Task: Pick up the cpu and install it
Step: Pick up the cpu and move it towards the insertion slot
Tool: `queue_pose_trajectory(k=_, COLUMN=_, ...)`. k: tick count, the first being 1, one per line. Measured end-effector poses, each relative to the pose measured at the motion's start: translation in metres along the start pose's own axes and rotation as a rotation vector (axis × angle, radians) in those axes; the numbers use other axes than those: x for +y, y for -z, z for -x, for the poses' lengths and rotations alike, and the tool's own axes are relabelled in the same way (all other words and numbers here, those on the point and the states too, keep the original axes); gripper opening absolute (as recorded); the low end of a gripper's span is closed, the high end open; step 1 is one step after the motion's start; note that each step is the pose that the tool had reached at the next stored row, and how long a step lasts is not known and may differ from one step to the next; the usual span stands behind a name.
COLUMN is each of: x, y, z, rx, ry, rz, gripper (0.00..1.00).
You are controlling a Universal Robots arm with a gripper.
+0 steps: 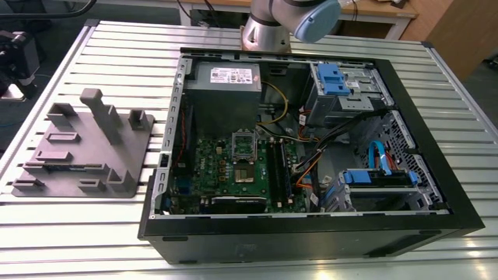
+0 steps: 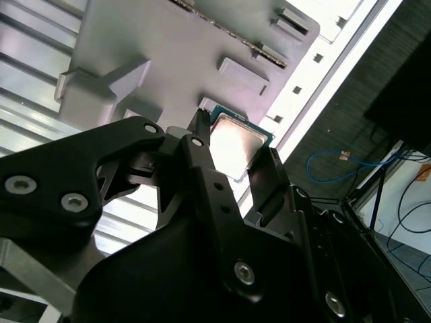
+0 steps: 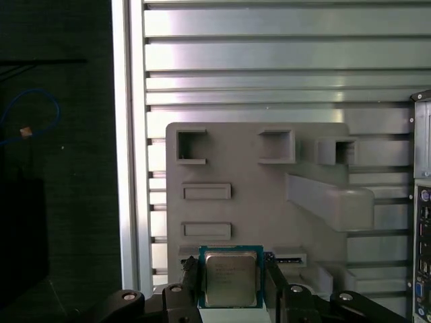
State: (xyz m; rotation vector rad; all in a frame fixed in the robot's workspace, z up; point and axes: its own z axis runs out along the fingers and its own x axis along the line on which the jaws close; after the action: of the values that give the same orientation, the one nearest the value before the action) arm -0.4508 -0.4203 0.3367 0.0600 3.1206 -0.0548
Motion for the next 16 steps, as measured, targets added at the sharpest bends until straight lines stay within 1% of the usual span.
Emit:
queue_pose_trajectory(k=6, x=0.0000, y=0.0001, z=0.0004, rx=0.0001, ry=0.000, rz=-0.0001, gripper=0.47)
queue_pose_trajectory(k=8, x=-0.0001, y=0.0023, z=0.0005, rx=0.0002, ry=0.000, rz=-0.0002, gripper=0.47)
queue_pose_trajectory(k=10, x=-0.0002, y=0.0061, z=0.0006, rx=0.0001, ry=0.000, rz=-0.0001, gripper=0.47)
queue_pose_trajectory(k=16, x=-0.0008, y=0.0229, z=0.0009, rx=0.0002, ry=0.000, rz=-0.0001, gripper=0.47)
